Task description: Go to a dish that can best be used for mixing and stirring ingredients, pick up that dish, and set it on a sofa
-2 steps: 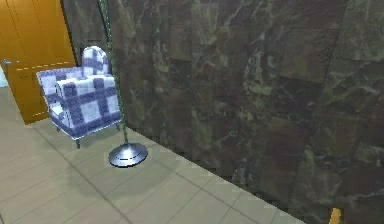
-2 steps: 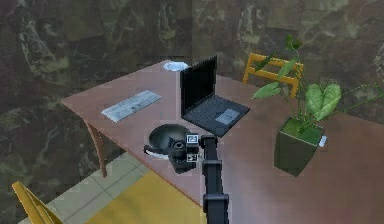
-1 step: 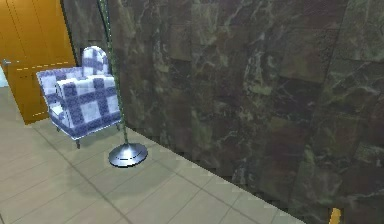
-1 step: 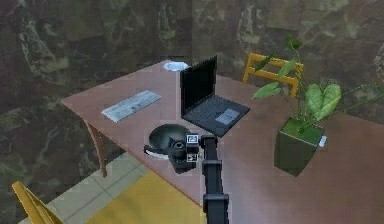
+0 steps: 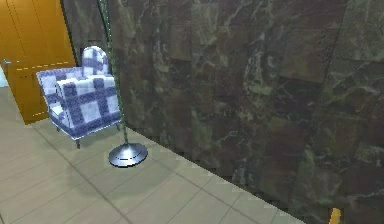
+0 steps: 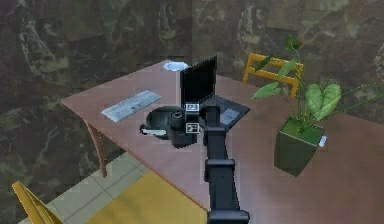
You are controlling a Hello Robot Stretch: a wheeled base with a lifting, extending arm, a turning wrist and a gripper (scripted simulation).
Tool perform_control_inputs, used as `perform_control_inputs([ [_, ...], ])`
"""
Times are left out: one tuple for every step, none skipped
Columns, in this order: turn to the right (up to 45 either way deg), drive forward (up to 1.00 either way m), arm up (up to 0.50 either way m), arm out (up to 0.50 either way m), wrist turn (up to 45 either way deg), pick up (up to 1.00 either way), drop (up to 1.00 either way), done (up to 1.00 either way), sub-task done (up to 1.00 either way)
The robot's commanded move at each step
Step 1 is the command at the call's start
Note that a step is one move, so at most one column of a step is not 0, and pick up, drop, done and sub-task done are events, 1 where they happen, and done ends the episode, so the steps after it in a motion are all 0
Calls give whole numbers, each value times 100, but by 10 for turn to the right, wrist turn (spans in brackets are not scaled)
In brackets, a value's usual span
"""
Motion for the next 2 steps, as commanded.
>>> perform_control_inputs([
  [0, 0, 14, 0, 0, 0, 0, 0, 0],
  [0, 0, 0, 0, -450, 0, 0, 0, 0],
])
